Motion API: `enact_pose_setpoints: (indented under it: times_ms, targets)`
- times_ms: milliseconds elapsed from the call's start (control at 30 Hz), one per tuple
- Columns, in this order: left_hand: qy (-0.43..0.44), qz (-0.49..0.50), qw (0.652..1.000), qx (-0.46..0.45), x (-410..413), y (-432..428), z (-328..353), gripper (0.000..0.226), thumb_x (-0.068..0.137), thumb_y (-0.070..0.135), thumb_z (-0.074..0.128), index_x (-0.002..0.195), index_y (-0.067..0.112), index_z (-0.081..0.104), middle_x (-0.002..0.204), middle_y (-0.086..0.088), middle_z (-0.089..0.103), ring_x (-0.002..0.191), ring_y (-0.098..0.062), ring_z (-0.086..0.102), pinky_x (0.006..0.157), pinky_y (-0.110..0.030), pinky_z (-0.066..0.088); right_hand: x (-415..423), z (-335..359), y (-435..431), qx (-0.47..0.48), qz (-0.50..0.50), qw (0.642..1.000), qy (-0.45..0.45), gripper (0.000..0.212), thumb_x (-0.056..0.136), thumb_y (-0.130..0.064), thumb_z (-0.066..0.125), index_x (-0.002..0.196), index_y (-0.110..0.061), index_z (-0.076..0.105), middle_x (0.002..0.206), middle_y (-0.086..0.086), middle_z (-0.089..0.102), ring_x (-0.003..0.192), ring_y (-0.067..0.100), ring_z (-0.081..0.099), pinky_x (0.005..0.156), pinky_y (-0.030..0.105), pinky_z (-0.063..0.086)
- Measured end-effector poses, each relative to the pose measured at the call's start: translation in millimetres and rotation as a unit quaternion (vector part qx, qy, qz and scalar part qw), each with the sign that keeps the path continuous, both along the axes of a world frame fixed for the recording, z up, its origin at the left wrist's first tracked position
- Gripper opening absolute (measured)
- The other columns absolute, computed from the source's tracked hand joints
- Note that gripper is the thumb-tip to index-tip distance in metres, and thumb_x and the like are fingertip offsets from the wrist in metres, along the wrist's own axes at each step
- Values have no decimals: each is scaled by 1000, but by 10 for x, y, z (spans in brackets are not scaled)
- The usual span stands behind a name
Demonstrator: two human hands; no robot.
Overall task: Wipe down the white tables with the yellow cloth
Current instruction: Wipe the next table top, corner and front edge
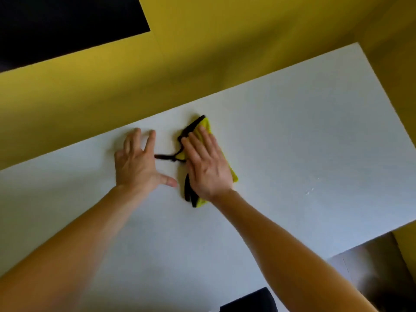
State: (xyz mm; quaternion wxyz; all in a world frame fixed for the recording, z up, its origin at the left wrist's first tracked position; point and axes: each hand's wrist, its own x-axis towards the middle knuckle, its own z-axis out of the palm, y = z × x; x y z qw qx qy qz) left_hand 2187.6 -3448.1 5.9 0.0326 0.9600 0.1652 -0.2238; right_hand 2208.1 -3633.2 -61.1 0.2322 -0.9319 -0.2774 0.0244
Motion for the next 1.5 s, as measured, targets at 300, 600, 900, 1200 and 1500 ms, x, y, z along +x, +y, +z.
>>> enact_pose_setpoints:
  times_ms: [300,600,900,1200,1500]
  targets:
    - [45,20,999,-13,49,-16,26,167,43,85,92,172,28,3,181,-8,-3,168,-29,3,129,-52,24,1218,-67,-1052,-33,-199,979,-24,53,109,-19,46,161,-13,49,169,9,45,166,37,21,133,60,17]
    - [-12,48,999,-22,-80,29,-67,179,31,83,95,172,12,12,182,-8,10,168,-26,13,129,-50,29,560,-57,473,-9,216,976,-27,58,105,-21,53,162,-11,48,168,10,47,166,34,21,136,51,16]
    - [35,80,996,13,-79,-3,-19,166,43,95,83,172,31,1,180,-10,-3,167,-31,3,127,-53,26,1522,-30,-682,-60,-361,930,-20,65,98,-23,38,160,-2,46,167,18,46,163,45,24,133,58,20]
    - [3,88,996,-3,-206,49,-103,169,43,96,81,172,11,11,181,-13,5,168,-29,8,128,-55,28,870,-46,294,-6,198,980,-19,58,102,-22,51,160,-12,52,167,10,48,165,34,23,135,55,17]
    - [70,63,995,16,-756,382,116,158,54,81,92,172,30,1,179,-12,0,167,-34,2,129,-53,27,1092,-64,-197,-17,-304,953,3,66,94,-21,50,159,-9,50,167,11,46,164,42,23,134,55,17]
